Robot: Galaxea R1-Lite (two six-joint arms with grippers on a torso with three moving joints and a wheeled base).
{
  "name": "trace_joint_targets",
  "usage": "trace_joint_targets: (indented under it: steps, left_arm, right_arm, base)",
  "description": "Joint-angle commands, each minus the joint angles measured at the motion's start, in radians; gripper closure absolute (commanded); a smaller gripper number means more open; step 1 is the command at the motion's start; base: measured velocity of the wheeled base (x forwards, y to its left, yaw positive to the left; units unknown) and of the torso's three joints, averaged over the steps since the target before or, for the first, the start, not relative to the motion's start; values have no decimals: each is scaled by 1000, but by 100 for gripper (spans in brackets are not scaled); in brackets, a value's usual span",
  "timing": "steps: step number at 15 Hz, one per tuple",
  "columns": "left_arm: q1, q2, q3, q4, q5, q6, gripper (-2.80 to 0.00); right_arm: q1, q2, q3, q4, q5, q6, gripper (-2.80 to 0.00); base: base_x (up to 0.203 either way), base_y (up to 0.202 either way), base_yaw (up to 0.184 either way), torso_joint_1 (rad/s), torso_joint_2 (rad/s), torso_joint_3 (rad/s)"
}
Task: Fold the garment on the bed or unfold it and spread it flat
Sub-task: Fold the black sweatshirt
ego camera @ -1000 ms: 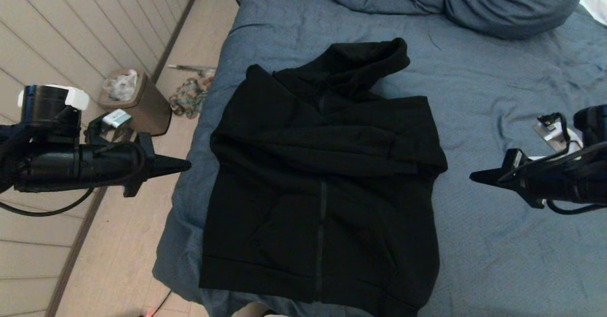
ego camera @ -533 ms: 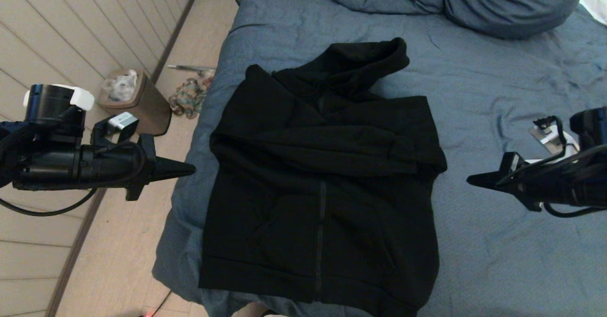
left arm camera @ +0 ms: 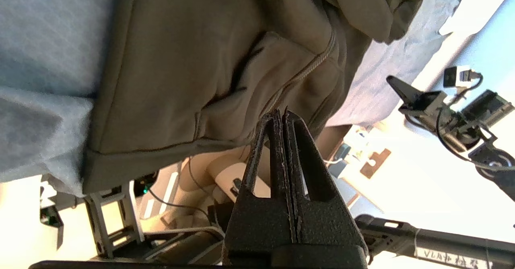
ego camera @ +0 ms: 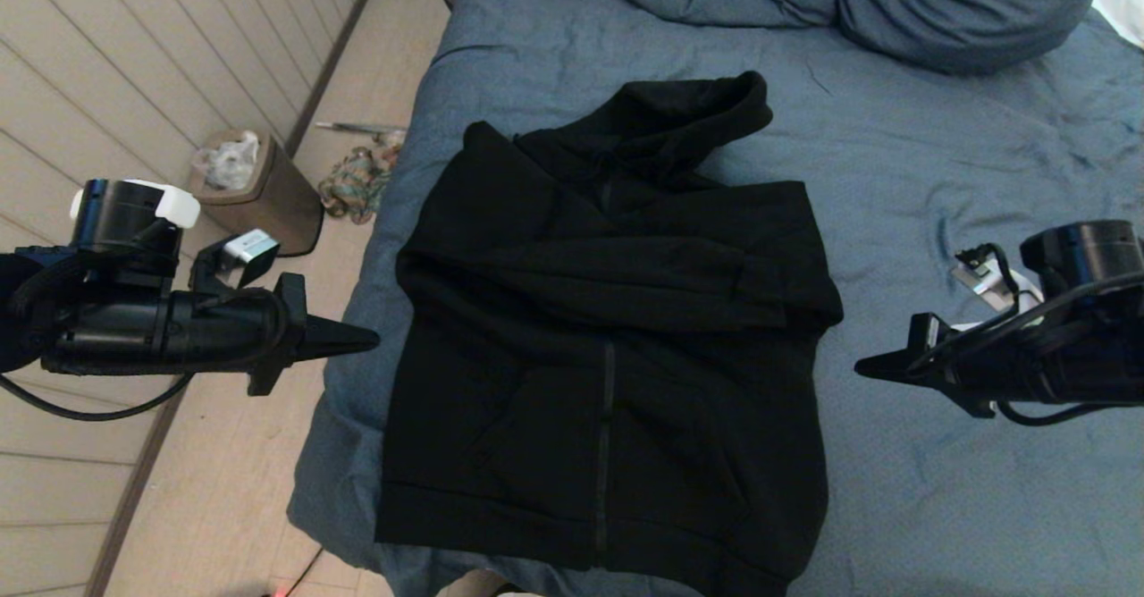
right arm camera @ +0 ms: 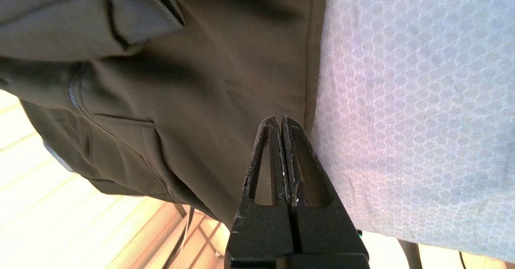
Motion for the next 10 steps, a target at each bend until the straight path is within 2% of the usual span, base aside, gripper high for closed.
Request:
trace_joint_targets:
  steps: [1,10]
  left_arm:
    - [-2,4,2,0,-4,-4,0]
    - [-23,4,16,-1,-4,-7,0]
  right_arm:
    - [1,7,2,1,3,2,0]
    - [21,5,24,2,3,-40,0]
  base:
    - [0,0,0,0,0,0]
    - [0,0,0,0,0,0]
